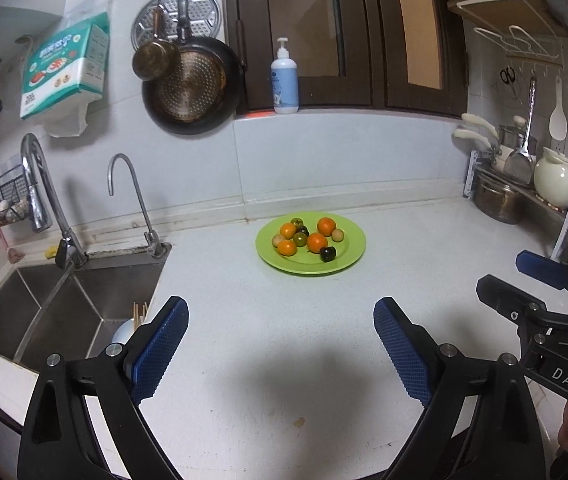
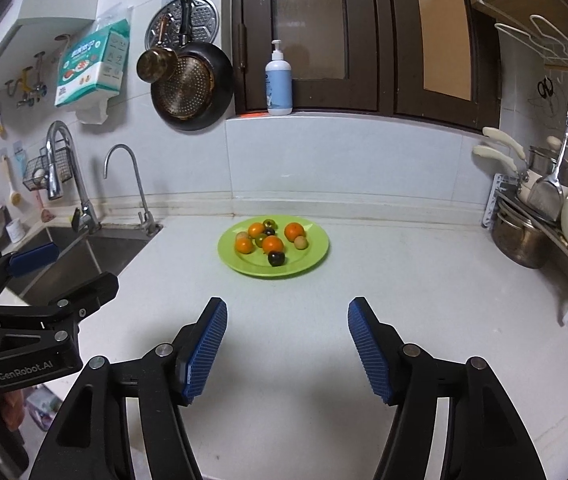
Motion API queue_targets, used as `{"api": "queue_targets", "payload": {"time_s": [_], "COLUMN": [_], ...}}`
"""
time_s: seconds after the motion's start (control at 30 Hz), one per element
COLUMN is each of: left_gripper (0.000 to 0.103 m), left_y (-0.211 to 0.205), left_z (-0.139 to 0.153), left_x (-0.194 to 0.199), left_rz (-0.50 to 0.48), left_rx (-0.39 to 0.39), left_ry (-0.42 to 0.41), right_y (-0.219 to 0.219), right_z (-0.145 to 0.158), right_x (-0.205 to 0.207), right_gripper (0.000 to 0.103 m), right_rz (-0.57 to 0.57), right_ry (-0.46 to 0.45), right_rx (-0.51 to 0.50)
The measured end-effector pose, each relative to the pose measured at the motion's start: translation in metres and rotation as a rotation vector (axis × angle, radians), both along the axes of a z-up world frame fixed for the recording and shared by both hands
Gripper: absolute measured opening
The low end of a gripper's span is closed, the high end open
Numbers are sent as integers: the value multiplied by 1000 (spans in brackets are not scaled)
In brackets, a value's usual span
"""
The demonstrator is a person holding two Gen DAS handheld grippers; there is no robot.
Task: Organize fruits
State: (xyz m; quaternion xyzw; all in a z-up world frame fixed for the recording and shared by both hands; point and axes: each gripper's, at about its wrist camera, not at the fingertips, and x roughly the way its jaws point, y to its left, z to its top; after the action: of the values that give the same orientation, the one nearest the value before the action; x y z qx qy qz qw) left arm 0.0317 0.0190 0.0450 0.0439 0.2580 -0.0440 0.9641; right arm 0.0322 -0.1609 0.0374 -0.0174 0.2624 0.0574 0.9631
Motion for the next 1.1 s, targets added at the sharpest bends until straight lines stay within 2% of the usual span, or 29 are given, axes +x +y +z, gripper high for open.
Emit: {"api": "queue_targets", "payload": {"time_s": [0.3,1.1], "left_gripper": [102,103], "left_y": [4,8], "left_z": [8,8], "left_x": [-21,-32], "left_rz": [16,49], "left_rx": [0,25], "left_ry": [-21,-26], "right_y": [-1,-1], "right_z": [4,3], "right_x": [-19,-27], "right_gripper": [64,64], "right_rz": [12,23], "right_ry": [-20,-18], "right_rx": [-2,-2]}}
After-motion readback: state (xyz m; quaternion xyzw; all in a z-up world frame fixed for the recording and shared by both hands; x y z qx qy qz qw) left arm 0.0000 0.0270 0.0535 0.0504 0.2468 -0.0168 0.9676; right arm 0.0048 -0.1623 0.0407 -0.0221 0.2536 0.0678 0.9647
